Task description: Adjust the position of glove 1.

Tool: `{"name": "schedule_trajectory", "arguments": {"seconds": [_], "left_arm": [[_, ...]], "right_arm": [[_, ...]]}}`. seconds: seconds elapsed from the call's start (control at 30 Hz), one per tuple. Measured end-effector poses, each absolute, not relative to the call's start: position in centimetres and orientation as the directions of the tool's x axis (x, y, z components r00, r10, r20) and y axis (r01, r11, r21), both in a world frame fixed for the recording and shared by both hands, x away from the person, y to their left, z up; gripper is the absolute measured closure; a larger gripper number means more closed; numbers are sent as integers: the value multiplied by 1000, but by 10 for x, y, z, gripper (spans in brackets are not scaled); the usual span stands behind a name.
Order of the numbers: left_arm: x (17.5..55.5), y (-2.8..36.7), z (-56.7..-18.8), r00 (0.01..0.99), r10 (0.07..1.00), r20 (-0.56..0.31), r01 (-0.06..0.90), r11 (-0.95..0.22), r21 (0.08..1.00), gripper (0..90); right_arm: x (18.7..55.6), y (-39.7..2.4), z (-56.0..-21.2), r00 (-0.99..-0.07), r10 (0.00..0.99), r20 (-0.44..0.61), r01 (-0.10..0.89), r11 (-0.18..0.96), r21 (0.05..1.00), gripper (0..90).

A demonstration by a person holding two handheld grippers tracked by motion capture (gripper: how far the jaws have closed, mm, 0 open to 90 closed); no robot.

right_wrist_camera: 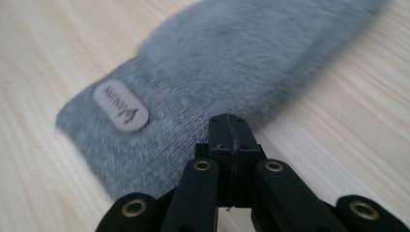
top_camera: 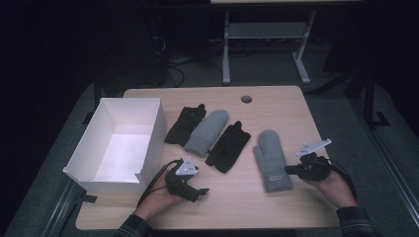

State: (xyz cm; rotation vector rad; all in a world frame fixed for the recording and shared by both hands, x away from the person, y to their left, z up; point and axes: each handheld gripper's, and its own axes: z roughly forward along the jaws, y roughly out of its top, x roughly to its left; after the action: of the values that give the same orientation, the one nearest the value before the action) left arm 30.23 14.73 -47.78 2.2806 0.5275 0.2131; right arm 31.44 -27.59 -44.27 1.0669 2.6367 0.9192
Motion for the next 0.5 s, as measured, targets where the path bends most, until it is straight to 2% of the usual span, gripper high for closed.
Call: {"name": "schedule_trajectory", "arguments": {"seconds": [0.27, 0.5], "left_arm": [[303, 147, -478, 901, 434, -9, 305, -619, 724, 128], [302, 147, -478, 900, 435, -9, 307, -619, 723, 128]], "right_arm": [[310, -244, -444, -805, 581, 122, 522, 596, 610, 900], [311, -223, -443, -830, 540, 137, 494, 600, 629, 900]]}}
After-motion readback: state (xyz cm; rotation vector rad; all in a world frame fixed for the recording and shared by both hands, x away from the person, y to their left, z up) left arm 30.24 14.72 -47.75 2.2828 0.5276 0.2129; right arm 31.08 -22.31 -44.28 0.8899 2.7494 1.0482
